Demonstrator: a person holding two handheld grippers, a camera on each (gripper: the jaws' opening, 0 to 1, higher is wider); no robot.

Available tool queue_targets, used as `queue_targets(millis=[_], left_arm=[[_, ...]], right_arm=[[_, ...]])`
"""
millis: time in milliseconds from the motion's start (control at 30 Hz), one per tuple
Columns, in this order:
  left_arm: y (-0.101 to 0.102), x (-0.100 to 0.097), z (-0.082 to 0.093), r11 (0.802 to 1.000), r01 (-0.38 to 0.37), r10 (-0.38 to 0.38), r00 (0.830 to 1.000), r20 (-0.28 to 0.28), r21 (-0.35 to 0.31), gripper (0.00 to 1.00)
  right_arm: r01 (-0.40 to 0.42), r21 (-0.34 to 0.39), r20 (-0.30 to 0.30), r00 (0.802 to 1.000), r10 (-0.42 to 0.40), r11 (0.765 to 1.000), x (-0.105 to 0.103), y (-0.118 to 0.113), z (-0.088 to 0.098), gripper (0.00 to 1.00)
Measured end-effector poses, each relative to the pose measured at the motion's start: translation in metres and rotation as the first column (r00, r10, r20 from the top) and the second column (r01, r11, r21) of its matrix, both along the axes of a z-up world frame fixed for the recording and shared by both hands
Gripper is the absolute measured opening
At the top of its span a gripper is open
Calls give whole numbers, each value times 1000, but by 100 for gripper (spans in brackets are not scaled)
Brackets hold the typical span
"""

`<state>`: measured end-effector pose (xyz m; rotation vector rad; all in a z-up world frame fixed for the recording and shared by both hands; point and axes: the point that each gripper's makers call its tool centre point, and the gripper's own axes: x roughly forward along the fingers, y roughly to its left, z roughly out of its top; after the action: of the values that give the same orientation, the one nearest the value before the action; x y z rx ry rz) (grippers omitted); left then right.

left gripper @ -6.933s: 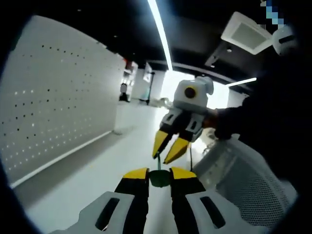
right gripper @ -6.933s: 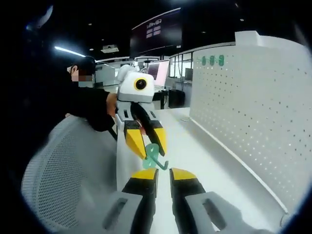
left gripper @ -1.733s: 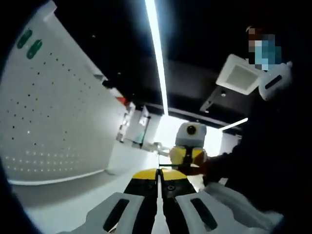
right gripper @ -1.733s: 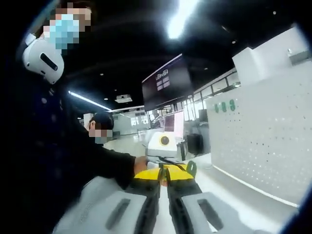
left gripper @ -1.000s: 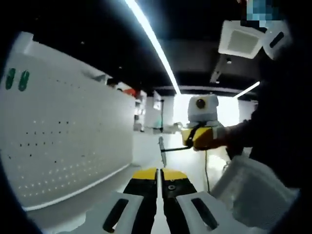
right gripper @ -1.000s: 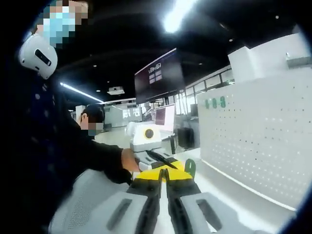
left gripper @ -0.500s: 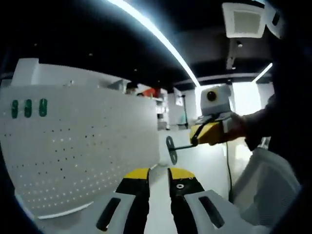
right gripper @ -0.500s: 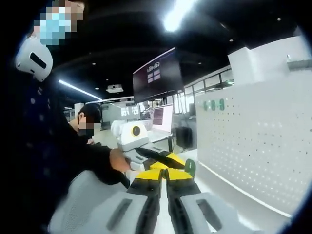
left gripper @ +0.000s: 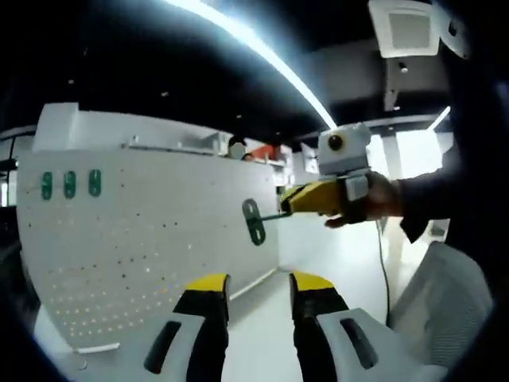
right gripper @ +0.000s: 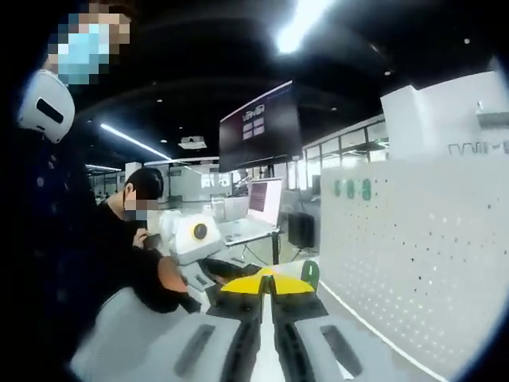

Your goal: Insert the hook assembly into the mounting plate slot until the hook locks in place.

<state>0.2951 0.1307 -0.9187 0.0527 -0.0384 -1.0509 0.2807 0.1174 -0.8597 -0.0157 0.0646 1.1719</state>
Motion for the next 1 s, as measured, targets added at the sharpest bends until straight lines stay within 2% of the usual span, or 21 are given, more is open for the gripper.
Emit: queue_targets(millis=[200,400,633,767,1000], left_arm=[[2,2,0,1000,-8,7,1000,-18,-16,31],[0,2,-3,1000,-5,5,1000,-15,-2,34],[0,2,-3,1000,-3,3,1000,-16,0,35],[0,1,-3,1000,-1,1,1000,-19,1,35],[-1,1,-3,1000,2,-2,1000,-21,2,36]], right_arm=[[-1,-15,43,999,1,1000,27,10,19,1],[47,27,70,996,-48,999,68,17,49,1],[52,14,121,991,-54,999,99,33,71,1],[64,23,136,989,-67,998,116,38,80,1],[76,22,143,987,-78,997,140,46,78,1]])
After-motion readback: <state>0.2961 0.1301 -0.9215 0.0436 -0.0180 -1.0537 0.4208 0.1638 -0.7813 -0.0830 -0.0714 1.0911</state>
